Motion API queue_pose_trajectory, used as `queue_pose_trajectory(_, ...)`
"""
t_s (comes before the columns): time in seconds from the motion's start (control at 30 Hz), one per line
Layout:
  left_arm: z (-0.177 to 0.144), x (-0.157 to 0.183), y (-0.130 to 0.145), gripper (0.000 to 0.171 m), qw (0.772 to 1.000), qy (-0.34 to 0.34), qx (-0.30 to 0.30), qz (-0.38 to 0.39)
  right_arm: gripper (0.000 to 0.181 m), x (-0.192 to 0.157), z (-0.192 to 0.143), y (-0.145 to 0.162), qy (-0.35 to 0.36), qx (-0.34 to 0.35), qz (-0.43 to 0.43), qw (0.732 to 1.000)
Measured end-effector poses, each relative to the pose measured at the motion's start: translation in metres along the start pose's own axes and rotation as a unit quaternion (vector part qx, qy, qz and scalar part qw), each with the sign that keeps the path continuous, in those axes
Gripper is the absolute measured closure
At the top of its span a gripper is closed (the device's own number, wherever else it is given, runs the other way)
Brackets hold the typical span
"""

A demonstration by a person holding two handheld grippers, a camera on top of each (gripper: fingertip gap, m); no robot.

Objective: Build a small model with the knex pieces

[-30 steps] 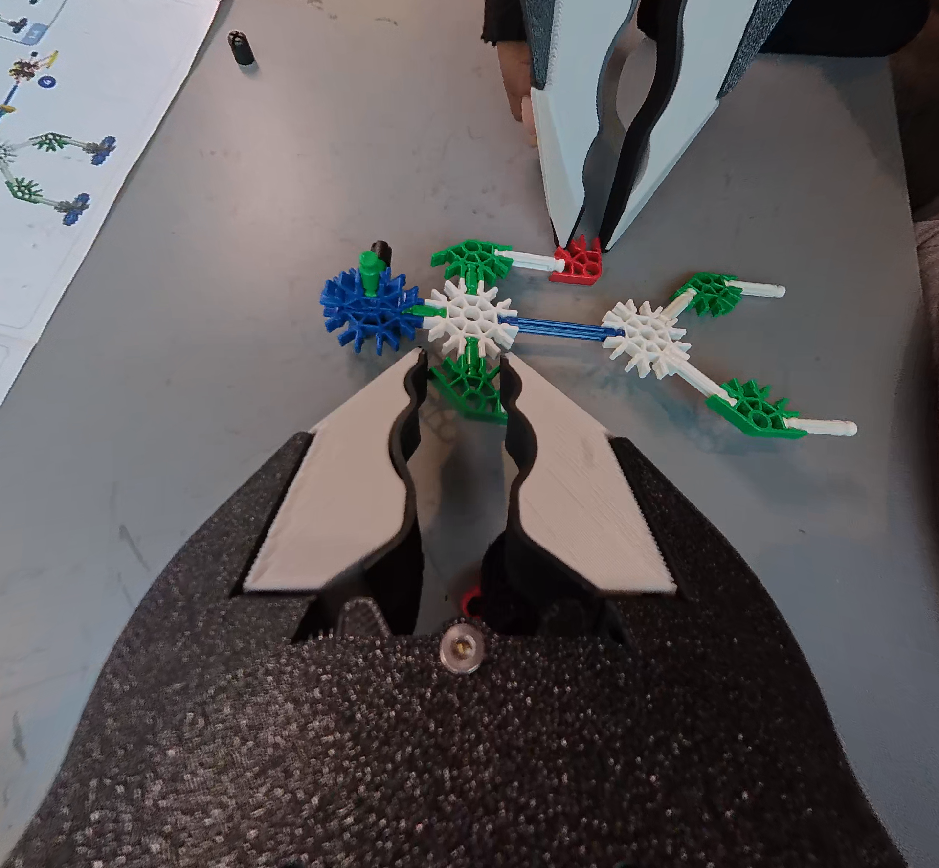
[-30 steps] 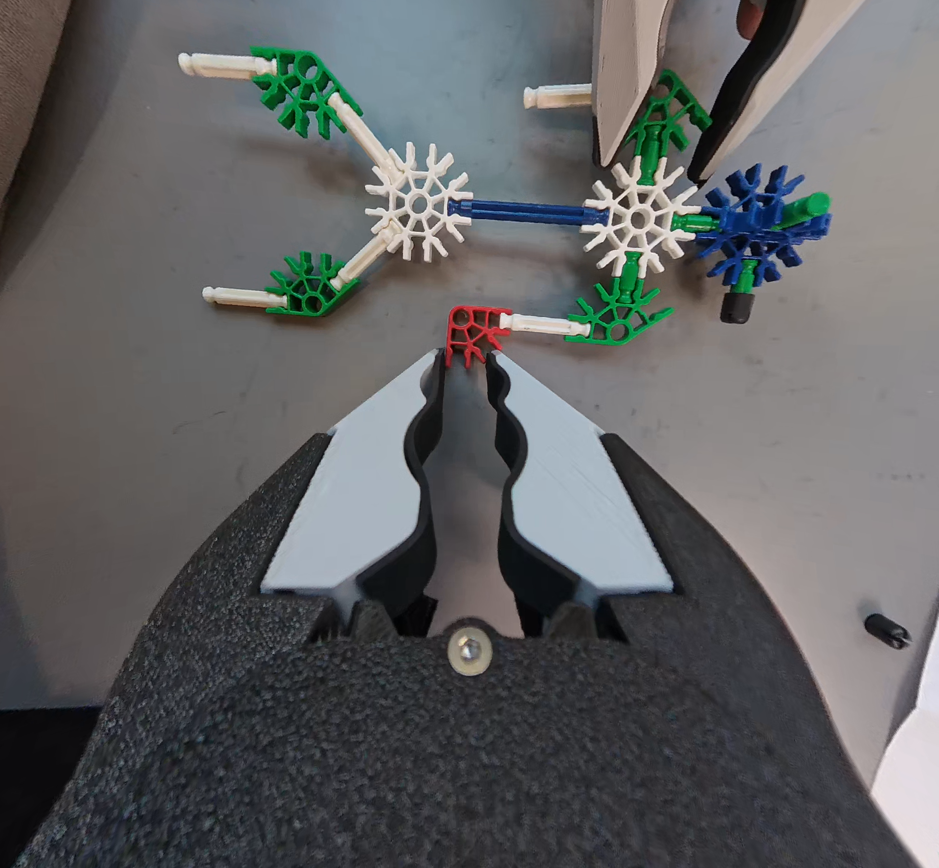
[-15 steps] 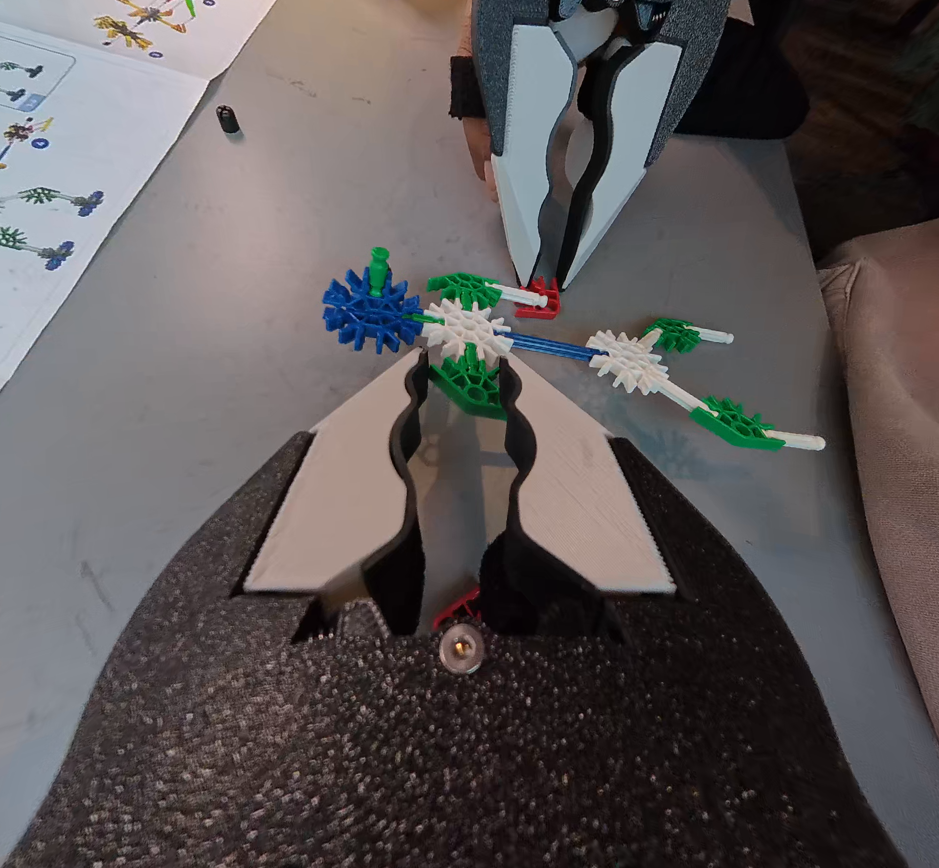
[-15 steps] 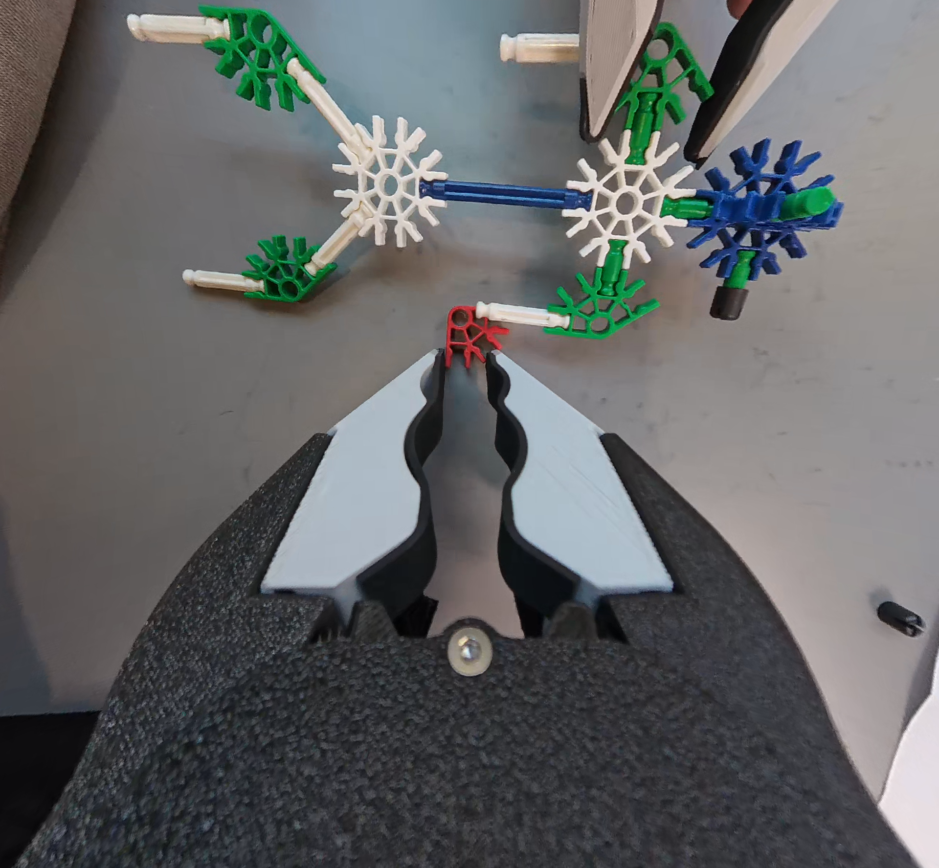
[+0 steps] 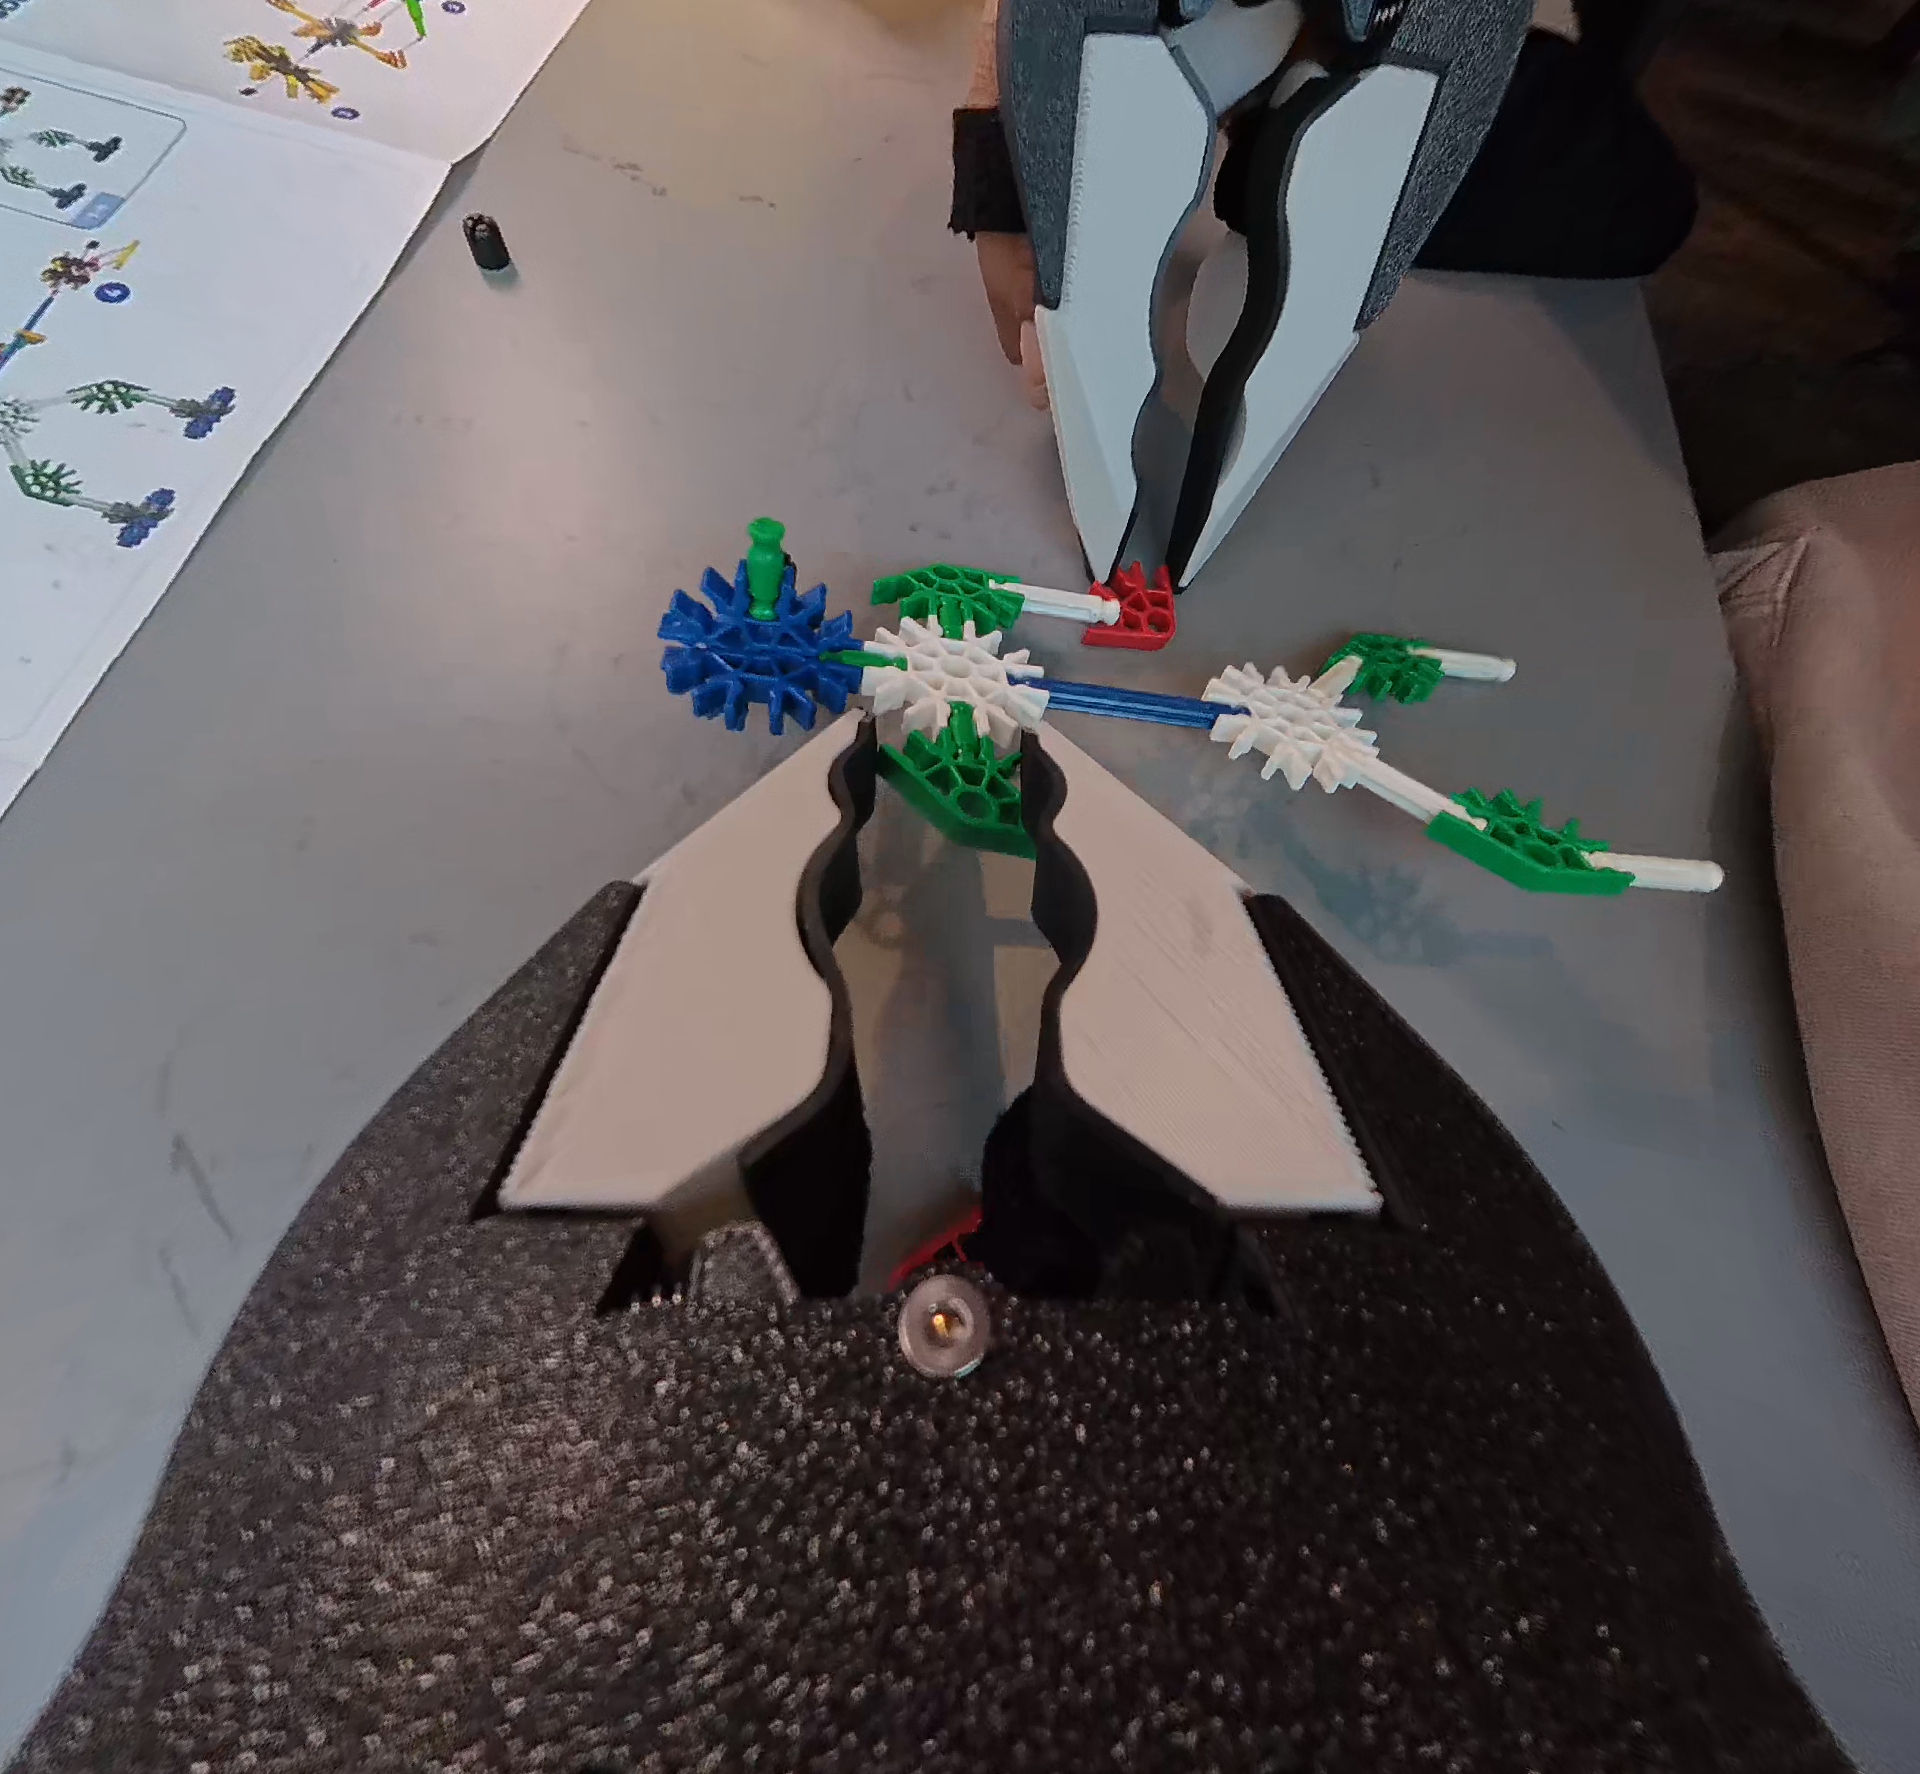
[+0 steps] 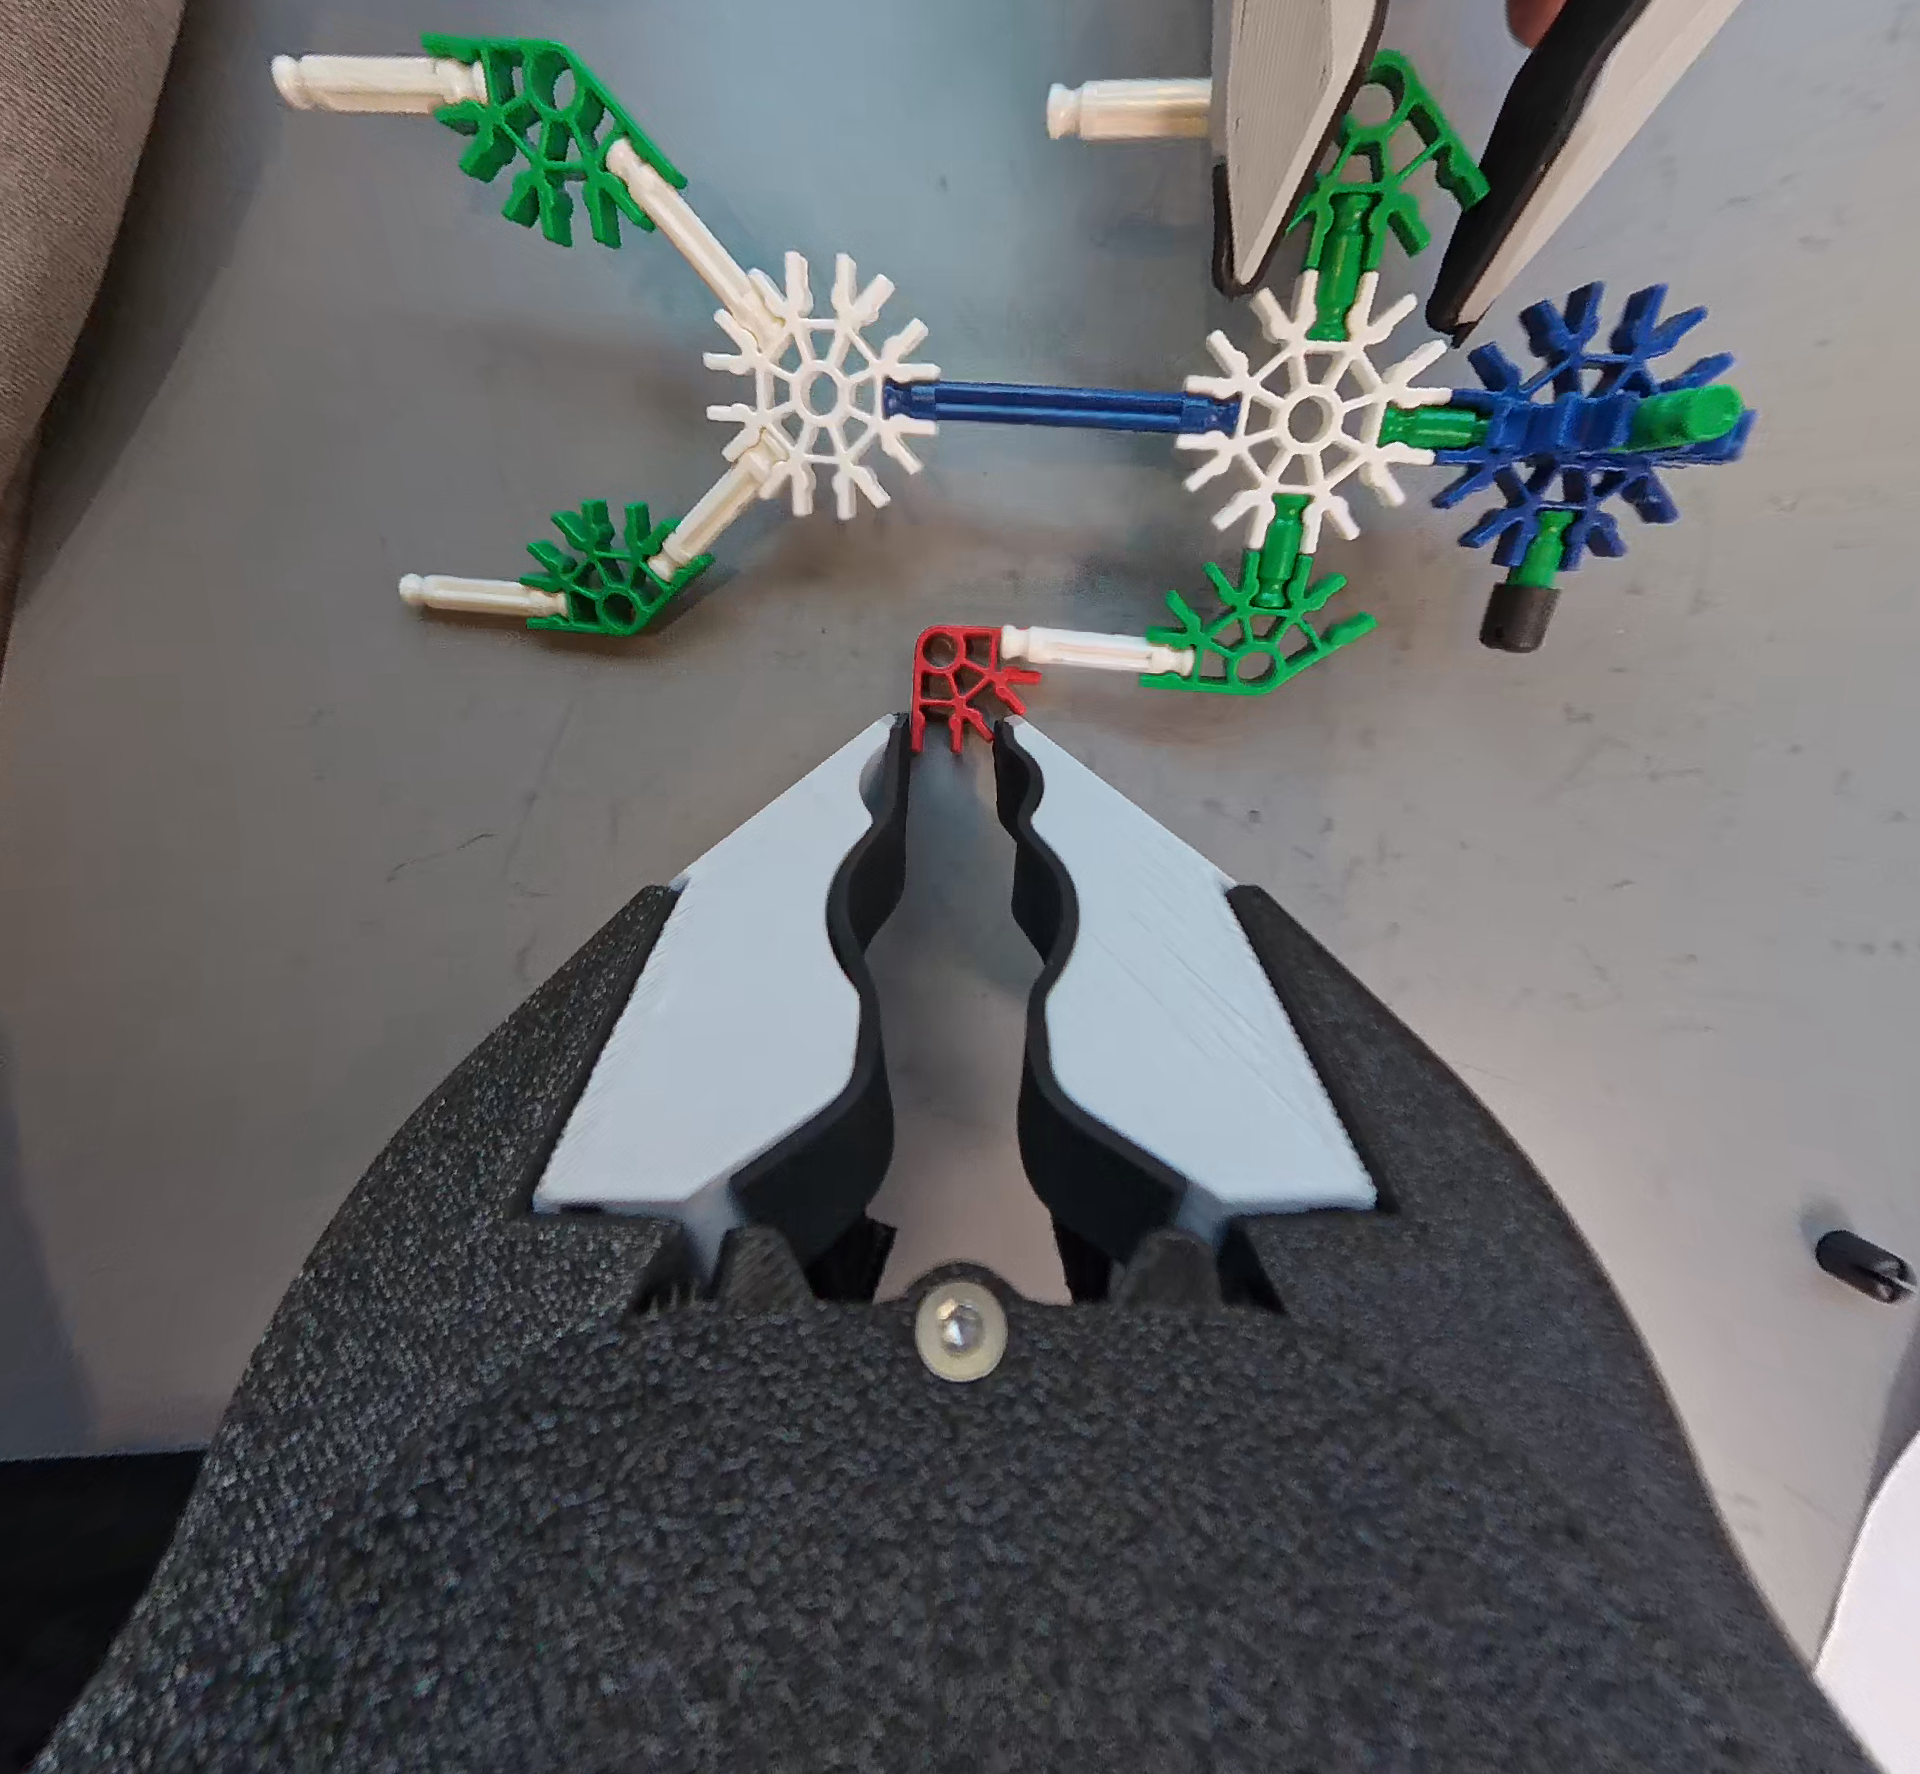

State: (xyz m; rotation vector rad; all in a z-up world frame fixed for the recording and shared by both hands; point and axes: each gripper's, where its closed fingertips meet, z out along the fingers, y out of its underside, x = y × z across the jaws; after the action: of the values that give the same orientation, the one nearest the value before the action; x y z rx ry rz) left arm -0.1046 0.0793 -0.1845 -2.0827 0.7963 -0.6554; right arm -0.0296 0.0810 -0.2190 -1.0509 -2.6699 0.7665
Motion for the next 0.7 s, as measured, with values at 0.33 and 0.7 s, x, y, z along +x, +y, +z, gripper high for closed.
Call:
queue_pose_trajectory(0.33,0.004,0.004,0.005,0.146,1.000,0.000,-0.014,0.017,0.167,-0.001,0.000,0.000,0.002,0.004,0.000,1.000)
queue_pose_trajectory(0.7,0.007,0.000,0.013,0.146,0.999,-0.018,-0.038,0.035,0.167,-0.002,0.000,0.000,0.000,0.003,-0.001,1.000)
